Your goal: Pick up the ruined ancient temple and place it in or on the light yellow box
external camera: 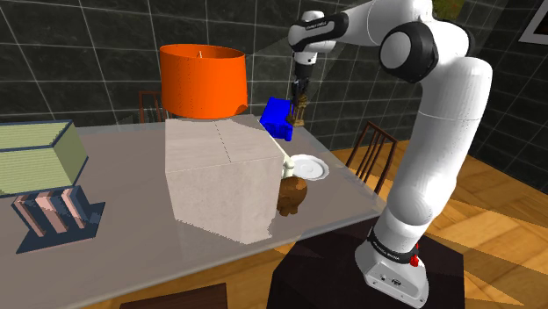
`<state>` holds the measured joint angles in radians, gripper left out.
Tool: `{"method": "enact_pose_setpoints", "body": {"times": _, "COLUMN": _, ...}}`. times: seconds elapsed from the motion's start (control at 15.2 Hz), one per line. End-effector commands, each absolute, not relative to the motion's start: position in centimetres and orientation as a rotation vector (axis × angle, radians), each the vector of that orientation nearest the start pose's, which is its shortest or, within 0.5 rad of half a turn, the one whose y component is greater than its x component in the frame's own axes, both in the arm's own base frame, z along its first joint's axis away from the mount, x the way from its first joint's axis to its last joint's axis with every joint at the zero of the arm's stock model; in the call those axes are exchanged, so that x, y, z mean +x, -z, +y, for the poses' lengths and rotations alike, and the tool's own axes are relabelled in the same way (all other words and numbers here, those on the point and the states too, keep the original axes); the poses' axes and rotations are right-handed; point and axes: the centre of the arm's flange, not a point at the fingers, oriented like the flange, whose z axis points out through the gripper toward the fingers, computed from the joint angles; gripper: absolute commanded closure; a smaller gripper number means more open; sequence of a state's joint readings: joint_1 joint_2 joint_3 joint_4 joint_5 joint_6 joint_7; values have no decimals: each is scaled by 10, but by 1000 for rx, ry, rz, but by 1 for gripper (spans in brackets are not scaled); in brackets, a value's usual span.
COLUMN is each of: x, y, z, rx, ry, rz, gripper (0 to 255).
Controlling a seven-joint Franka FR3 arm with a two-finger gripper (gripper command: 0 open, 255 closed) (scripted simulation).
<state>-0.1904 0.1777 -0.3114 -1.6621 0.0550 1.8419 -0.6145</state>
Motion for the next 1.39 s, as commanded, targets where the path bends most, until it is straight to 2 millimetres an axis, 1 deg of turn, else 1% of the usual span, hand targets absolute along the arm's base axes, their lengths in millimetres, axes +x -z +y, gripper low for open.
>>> {"method": "enact_pose_setpoints", "body": {"times": 0.0, "x": 560, "y": -511, "z": -262, "rx": -3144, "ry": 13, "rz": -162, "gripper": 255}}
{"method": "enact_pose_setpoints", "body": {"times": 0.92, "x": 659, "y": -551, "z": -111, "rx": -3144, "ry": 13, "rz": -162, "gripper": 255}}
{"method": "enact_pose_setpoints", "body": {"times": 1.32, "x": 659, "y": -520, "z": -111, "rx": -3144, "ry": 13, "rz": -162, "gripper": 255}}
